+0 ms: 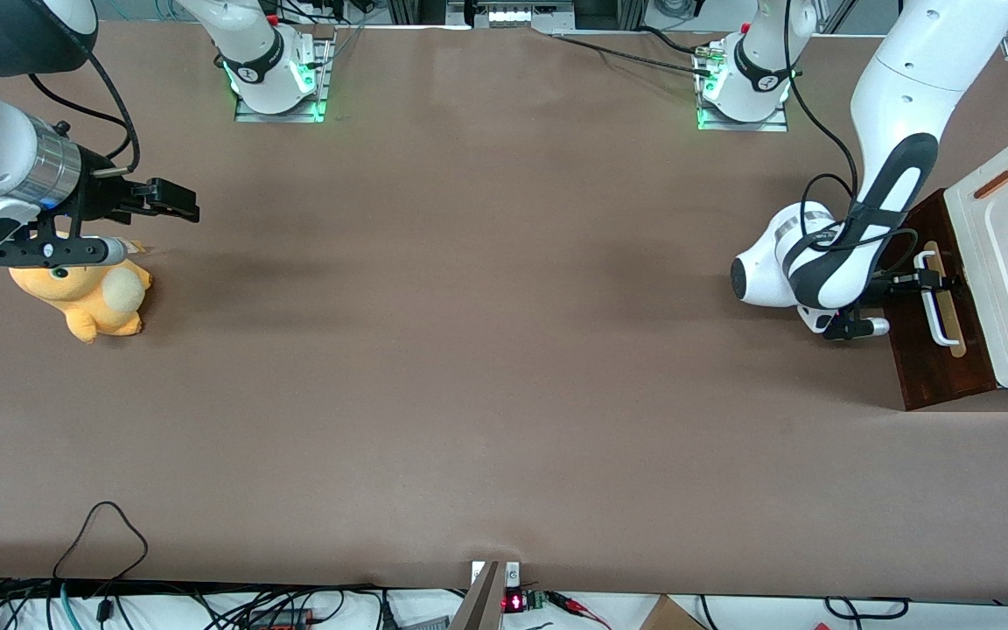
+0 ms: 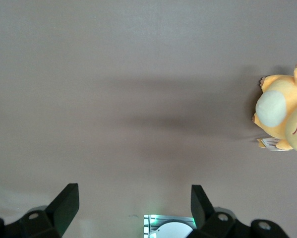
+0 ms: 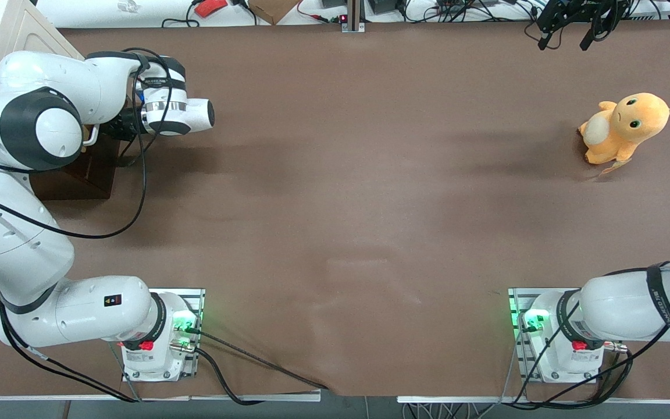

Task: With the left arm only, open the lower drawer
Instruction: 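Close the left gripper around the white bar handle of the lower drawer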

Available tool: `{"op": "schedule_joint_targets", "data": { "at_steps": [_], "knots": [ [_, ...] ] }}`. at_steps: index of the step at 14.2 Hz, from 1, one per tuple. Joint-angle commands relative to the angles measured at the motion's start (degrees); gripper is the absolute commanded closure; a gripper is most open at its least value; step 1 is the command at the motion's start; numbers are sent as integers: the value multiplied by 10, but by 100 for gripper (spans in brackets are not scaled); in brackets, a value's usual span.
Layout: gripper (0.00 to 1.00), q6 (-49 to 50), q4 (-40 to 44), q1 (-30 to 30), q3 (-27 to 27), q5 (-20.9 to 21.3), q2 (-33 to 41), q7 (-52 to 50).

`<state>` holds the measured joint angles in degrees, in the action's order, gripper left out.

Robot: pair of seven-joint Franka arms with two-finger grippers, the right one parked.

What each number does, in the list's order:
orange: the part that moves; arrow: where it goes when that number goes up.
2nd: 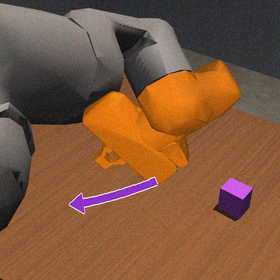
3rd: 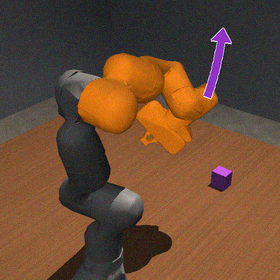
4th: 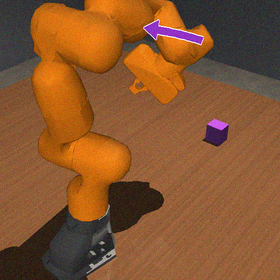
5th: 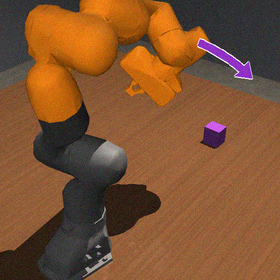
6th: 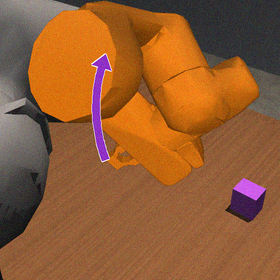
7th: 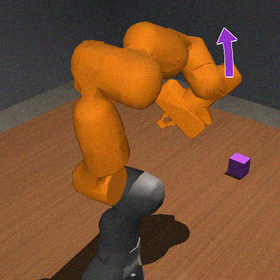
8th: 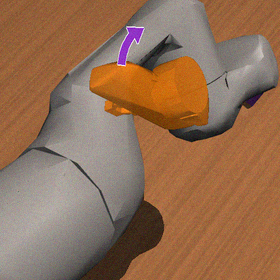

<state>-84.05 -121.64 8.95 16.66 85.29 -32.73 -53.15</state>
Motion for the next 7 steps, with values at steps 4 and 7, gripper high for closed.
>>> {"op": "schedule_joint_targets", "data": {
  "at_steps": [4, 7],
  "knots": [
    [56, 4, 9, -4, 5, 7, -10, -5],
    [58, 4, 9, -4, 5, 7, -10, -5]
  ]
}}
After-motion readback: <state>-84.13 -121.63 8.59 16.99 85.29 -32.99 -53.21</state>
